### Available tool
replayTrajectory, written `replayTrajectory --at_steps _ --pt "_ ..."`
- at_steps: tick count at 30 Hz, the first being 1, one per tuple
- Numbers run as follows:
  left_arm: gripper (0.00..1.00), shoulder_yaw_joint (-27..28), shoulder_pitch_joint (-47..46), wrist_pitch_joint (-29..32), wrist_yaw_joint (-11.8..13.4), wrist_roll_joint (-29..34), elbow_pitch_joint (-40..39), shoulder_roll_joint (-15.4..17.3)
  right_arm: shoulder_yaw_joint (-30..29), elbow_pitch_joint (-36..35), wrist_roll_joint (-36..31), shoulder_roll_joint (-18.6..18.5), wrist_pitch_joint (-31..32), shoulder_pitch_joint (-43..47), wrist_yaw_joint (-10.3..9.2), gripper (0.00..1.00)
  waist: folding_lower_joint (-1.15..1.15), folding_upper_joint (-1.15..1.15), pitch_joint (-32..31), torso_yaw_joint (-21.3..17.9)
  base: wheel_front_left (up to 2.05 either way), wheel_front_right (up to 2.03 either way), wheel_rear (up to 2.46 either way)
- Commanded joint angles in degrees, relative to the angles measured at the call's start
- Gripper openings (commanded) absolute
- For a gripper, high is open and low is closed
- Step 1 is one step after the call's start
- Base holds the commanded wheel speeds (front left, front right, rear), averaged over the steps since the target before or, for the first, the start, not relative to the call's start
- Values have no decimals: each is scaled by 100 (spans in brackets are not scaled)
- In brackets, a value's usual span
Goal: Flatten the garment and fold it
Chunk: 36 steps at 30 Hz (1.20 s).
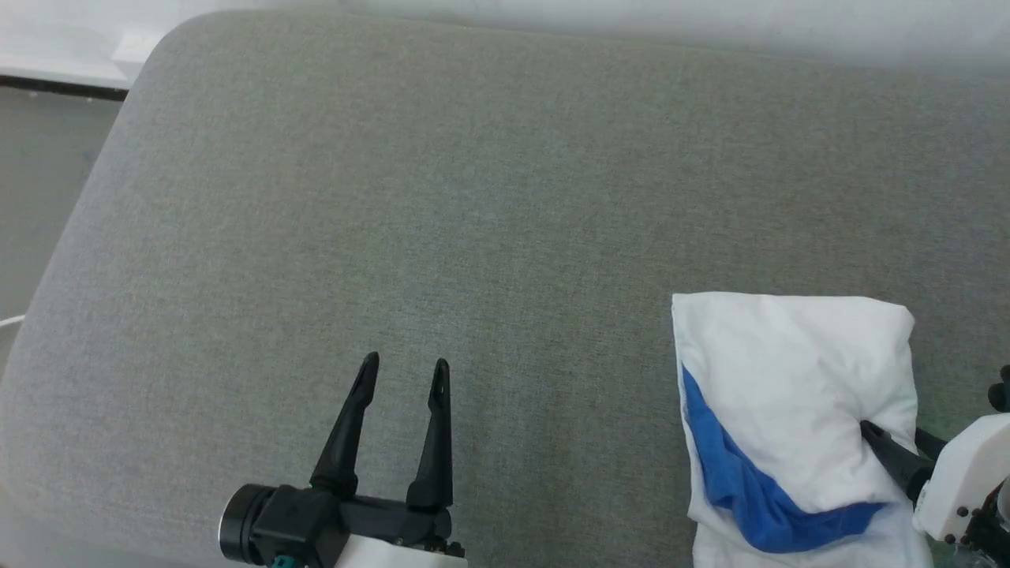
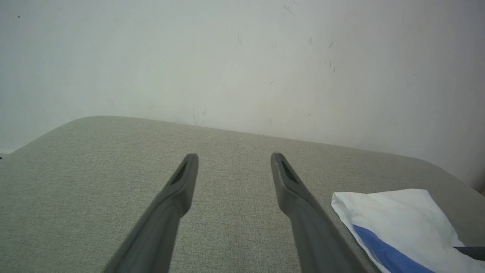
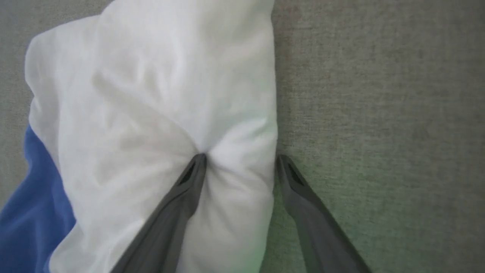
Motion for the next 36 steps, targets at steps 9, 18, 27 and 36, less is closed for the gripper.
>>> replayTrajectory --at_steps 9,18,27,36 --pt "100 -99 -195 -28 73 26 -17 -22 262 377 115 -108 159 -221 -5 0 0 0 159 135 0 0 0" --pt "100 -94 -216 -28 95 25 -23 -5 404 245 36 -321 -108 -336 -5 0 0 0 -13 -172 0 0 0" --pt "100 -128 -353 18 24 17 49 72 1005 213 -119 -787 -438 -657 -5 0 0 0 -159 -743 0 0 0" --pt "100 -117 -487 194 53 63 -41 172 1472 298 -171 -1515 -489 -1214 -5 0 0 0 -165 -1369 0 0 0"
